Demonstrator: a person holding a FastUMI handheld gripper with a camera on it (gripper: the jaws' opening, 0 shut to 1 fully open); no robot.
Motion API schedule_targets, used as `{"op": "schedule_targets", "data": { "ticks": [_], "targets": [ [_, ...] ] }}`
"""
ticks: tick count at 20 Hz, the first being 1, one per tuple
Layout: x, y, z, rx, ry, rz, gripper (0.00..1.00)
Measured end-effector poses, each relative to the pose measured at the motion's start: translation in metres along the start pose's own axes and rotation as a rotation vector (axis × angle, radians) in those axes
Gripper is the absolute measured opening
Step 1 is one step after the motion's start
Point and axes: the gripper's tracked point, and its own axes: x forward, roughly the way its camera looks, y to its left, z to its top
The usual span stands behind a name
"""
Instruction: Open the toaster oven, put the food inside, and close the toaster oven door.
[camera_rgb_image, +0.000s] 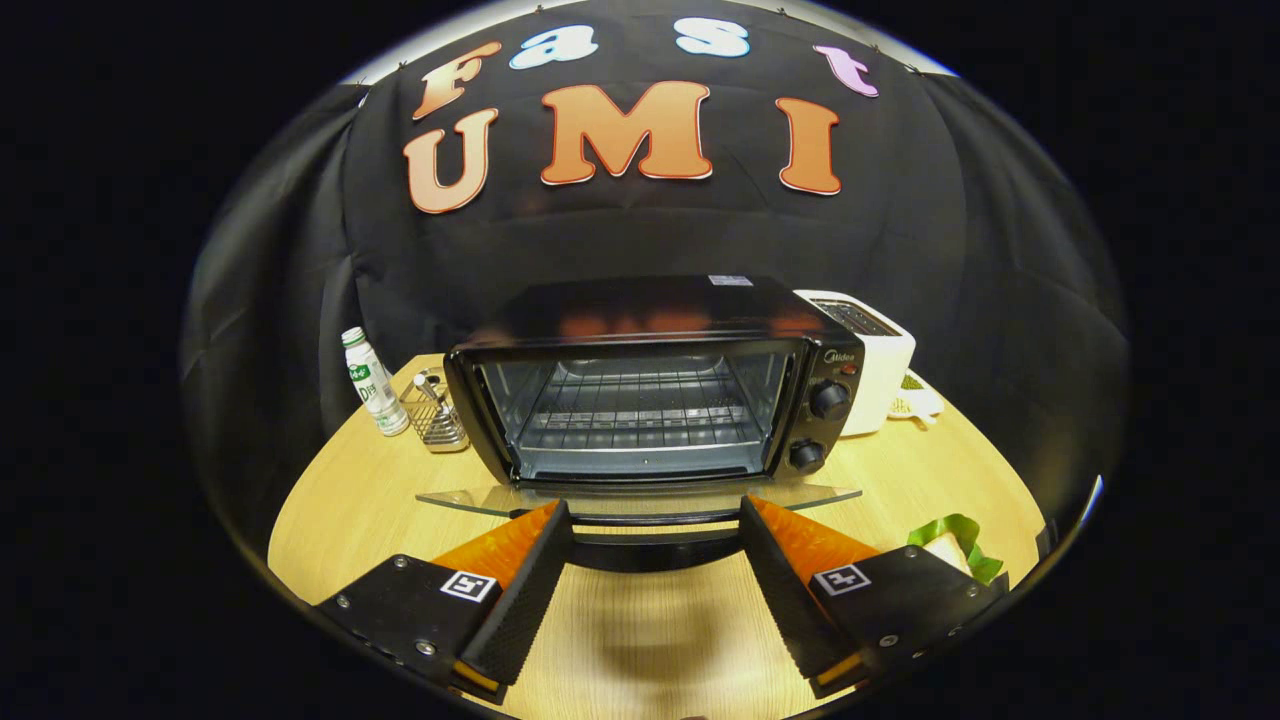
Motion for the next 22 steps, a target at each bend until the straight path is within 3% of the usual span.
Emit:
{"op": "schedule_targets", "data": {
  "ticks": [16, 22],
  "targets": [
    [0.011, -0.010, -0.107, 0.002, 0.206, -0.003, 0.99],
    [-0.004, -0.015, -0.104, -0.069, 0.222, 0.025, 0.99]
  ]
}}
